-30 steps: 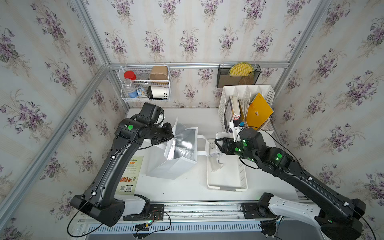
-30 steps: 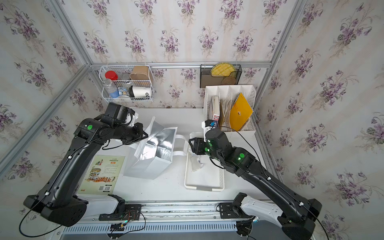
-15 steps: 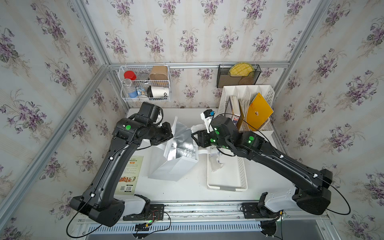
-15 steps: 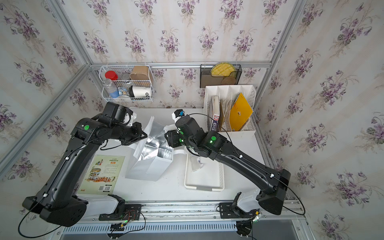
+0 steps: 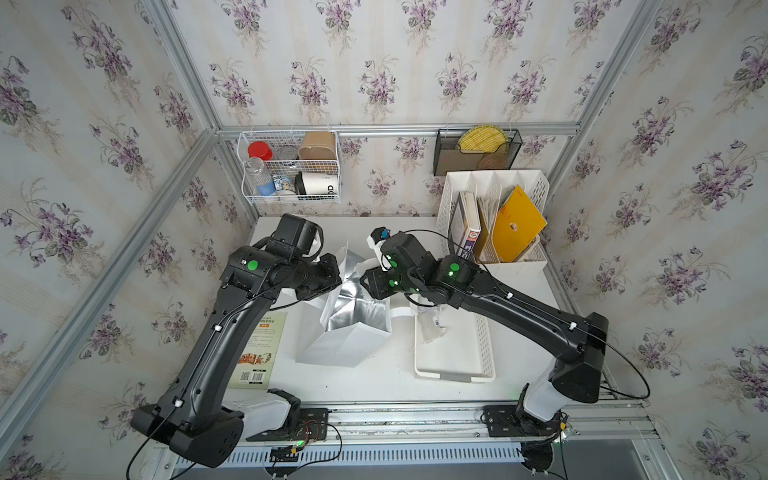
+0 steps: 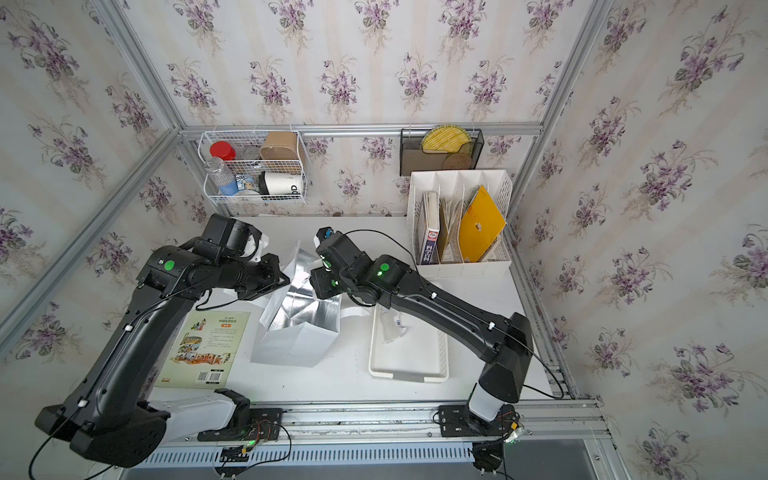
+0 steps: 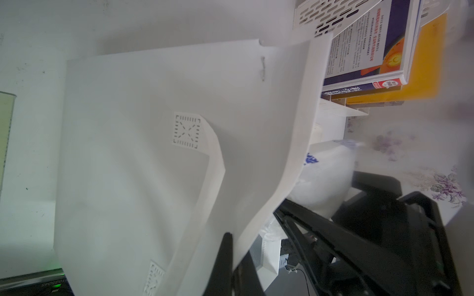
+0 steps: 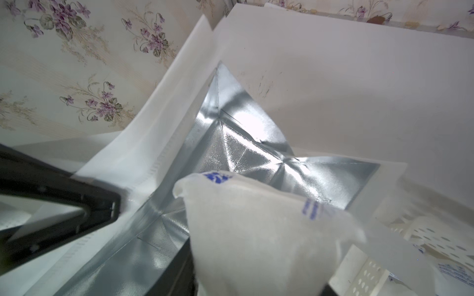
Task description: Place the ice pack in the delivery bag
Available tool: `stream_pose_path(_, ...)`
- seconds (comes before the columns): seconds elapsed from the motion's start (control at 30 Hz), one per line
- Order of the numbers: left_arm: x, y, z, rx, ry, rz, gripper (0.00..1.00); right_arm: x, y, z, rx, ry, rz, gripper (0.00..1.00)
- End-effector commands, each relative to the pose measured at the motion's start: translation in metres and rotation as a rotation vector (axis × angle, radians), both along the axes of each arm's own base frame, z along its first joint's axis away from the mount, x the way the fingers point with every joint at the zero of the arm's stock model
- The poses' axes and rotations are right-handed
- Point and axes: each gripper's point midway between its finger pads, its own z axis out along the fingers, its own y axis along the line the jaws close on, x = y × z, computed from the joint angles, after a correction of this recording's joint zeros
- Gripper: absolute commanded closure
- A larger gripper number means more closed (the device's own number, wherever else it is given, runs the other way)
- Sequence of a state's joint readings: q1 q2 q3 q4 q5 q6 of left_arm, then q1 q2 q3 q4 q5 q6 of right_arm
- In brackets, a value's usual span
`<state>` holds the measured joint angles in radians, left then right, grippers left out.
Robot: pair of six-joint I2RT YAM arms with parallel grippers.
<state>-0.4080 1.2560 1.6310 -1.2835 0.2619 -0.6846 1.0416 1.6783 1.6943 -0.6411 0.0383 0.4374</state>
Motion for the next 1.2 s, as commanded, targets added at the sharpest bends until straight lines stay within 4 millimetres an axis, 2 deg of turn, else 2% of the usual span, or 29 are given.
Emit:
stream_pose_path(0.0,-0.003,0.005,-0.002,0.018,0.005,0.012,1.00,-0.007,0.015,-0.001,0.009,-0.003,0.049,0.70)
stream_pose_path(0.17,-0.005,0.007,0.000,0.020,-0.009,0.019,1.00,-0.014,0.030,-0.019,-0.024,0.019,0.083,0.70)
stream_pose_path(0.37,-0.007,0.017,-0.004,0.056,-0.014,0.053,1.00,-0.015,0.037,-0.043,-0.063,0.053,0.099,0.70)
stream_pose_path(0.6,-0.011,0.023,-0.013,0.072,-0.040,0.061,1.00,-0.015,0.037,-0.070,-0.100,0.085,0.091,0.70)
stream_pose_path(0.7,-0.011,0.030,-0.008,0.086,-0.093,0.073,1.00,-0.019,0.035,-0.079,-0.099,0.101,0.081,0.70)
stream_pose_path(0.93,-0.010,0.031,0.013,0.019,-0.246,0.083,1.00,-0.032,0.033,-0.082,-0.079,0.093,0.081,0.70)
stream_pose_path(1.07,-0.010,0.029,0.013,0.014,-0.246,0.078,1.00,-0.034,0.031,-0.078,-0.088,0.058,0.069,0.71)
stream_pose_path(1.17,-0.008,0.023,0.010,0.001,-0.240,0.049,1.00,-0.034,0.032,-0.067,-0.068,0.027,0.078,0.70)
